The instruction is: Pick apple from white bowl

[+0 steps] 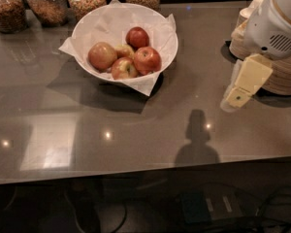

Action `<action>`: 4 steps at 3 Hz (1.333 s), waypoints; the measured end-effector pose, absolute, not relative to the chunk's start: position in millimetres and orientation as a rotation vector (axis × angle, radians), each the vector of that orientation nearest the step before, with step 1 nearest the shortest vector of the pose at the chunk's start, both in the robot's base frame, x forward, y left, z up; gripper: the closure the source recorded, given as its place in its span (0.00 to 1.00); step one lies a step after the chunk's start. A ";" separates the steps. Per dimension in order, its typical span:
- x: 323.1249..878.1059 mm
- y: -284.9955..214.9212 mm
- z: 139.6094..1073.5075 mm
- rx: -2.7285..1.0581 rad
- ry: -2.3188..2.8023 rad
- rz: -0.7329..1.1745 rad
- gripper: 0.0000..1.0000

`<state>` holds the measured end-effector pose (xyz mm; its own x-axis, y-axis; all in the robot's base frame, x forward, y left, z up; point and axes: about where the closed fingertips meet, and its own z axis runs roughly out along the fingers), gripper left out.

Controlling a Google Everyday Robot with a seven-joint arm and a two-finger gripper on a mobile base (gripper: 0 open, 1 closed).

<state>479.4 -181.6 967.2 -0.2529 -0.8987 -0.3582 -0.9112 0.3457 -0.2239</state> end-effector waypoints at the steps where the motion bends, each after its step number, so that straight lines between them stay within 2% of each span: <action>1: 506.1 -158.9 964.1 -1.518 2.149 0.107 0.00; 4: 575.2 -95.5 964.7 -1.318 2.107 0.150 0.00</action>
Offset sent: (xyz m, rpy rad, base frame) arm 0.0608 0.0470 -0.0040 0.1950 -0.0696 -0.0295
